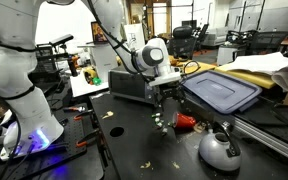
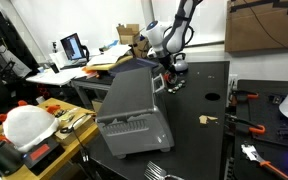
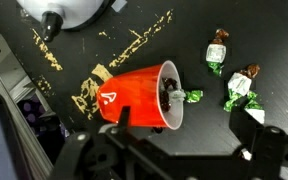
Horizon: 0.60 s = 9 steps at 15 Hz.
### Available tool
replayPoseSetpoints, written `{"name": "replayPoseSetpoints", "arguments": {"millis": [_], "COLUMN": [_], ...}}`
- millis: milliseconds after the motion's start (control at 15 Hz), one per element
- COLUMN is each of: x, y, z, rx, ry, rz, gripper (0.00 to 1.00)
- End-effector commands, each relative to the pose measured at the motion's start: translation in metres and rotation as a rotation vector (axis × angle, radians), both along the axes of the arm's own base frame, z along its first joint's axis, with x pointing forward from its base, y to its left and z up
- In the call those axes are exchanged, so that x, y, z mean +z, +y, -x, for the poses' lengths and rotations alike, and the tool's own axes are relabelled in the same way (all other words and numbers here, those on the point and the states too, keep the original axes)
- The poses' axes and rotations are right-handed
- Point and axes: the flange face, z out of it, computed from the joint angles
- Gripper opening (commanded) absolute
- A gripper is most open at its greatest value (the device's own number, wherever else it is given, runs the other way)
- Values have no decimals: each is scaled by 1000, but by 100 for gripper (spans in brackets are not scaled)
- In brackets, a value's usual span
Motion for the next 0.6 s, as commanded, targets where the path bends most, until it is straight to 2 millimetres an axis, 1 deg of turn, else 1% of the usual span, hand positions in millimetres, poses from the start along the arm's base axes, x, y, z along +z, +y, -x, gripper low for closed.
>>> {"name": "replayPoseSetpoints", "arguments": {"millis": [0,533], "x": [3,2], "y": [-1,-3], "z": [4,4], "rx": [34,49], "ry": [-11,1], "rz": [-4,25], "gripper": [100,100]}}
